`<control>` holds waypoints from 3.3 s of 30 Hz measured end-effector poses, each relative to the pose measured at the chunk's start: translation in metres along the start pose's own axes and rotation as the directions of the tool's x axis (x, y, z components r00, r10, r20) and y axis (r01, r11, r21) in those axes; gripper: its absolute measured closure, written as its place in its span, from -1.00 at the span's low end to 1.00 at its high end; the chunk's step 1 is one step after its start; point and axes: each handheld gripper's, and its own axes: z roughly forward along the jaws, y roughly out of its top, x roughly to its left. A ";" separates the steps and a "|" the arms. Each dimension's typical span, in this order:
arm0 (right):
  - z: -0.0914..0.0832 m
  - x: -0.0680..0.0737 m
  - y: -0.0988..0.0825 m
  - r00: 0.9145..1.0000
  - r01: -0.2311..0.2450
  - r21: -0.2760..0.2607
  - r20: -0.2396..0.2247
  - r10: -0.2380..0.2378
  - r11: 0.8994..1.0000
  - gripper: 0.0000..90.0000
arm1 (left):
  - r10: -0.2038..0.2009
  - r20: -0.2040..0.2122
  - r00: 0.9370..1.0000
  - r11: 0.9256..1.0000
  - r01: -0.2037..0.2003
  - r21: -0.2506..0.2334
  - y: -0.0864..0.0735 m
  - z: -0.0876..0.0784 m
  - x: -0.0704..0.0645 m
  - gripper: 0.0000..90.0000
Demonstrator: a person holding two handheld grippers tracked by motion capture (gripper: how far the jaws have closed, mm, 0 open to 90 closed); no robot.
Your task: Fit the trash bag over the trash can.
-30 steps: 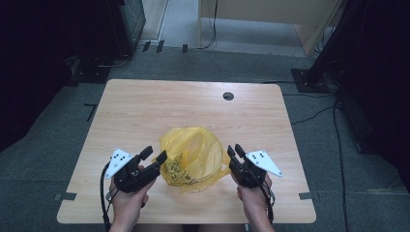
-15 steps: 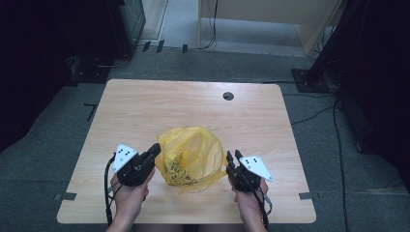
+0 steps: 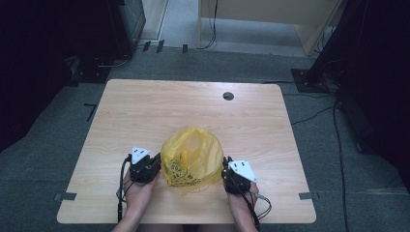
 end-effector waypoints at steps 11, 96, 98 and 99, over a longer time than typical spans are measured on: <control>0.019 -0.003 -0.015 1.000 0.018 0.098 0.001 -0.018 0.995 0.88 | 0.070 -0.057 0.996 0.994 -0.065 0.084 -0.024 0.011 0.003 0.94; -0.012 -0.034 -0.022 0.869 0.213 -0.037 -0.449 -0.207 0.976 0.46 | 0.095 0.084 0.992 0.995 -0.097 0.015 -0.014 -0.024 0.025 -0.19; -0.013 -0.047 -0.017 0.877 0.162 -0.042 -0.451 -0.163 0.986 0.41 | 0.103 0.088 0.991 0.994 -0.106 0.031 -0.013 -0.026 0.028 -0.42; -0.015 -0.054 -0.015 0.880 0.126 -0.045 -0.456 -0.133 0.991 0.39 | 0.116 0.099 0.988 0.992 -0.120 0.041 -0.013 -0.027 0.029 -0.50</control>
